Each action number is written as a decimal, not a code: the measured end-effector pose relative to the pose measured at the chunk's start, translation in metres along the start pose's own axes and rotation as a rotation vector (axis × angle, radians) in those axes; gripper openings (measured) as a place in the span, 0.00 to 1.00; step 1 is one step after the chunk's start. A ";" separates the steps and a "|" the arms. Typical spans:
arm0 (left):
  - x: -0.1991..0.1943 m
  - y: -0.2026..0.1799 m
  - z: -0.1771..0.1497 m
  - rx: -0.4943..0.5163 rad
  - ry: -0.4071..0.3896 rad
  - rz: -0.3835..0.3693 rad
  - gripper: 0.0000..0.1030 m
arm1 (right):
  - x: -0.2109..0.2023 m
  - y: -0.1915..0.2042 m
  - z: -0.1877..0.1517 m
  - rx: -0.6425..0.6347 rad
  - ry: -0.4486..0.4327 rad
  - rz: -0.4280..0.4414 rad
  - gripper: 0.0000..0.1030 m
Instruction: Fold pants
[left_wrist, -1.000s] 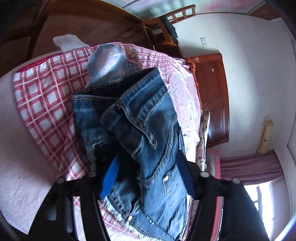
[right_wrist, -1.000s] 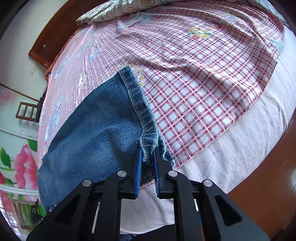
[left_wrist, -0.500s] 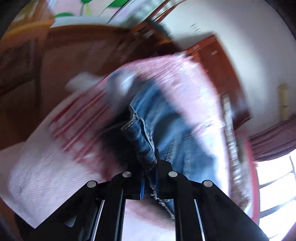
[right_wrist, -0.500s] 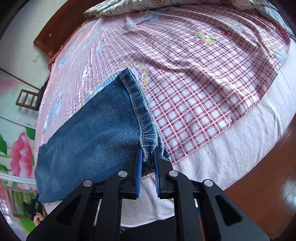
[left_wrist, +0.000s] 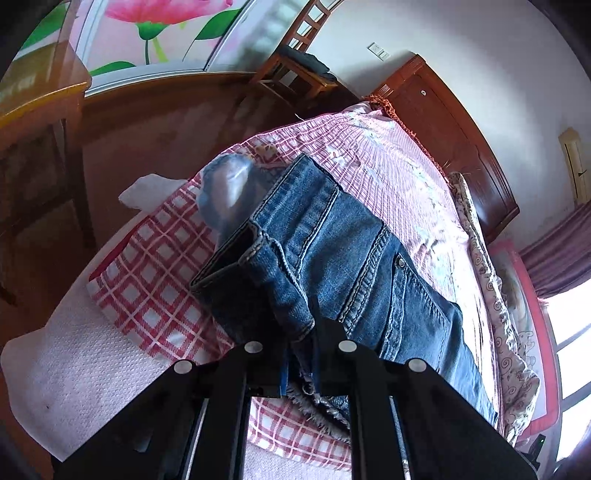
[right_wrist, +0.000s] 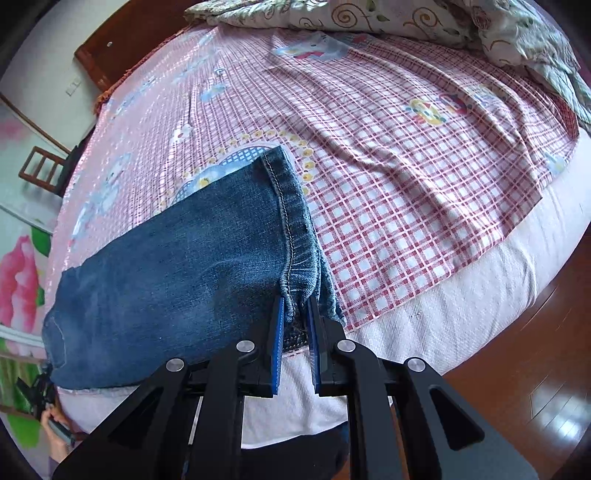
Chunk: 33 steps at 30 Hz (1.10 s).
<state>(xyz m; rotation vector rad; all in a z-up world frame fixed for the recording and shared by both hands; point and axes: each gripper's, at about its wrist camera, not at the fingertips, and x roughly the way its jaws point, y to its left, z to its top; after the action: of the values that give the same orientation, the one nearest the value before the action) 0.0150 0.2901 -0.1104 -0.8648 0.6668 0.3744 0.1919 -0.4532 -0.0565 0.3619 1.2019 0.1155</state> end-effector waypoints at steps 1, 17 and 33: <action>0.000 0.000 0.000 0.009 0.004 0.004 0.10 | -0.004 0.002 0.001 -0.008 -0.006 0.001 0.11; 0.001 0.010 0.000 0.086 0.055 -0.013 0.11 | 0.023 -0.016 -0.026 0.004 0.036 -0.091 0.42; -0.069 -0.097 -0.041 0.524 -0.200 0.191 0.90 | 0.012 0.126 -0.022 0.019 -0.056 0.374 0.46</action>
<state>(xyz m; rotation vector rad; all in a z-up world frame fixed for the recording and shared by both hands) 0.0016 0.1962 -0.0279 -0.2616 0.6221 0.4252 0.1890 -0.3273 -0.0314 0.6006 1.0703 0.4151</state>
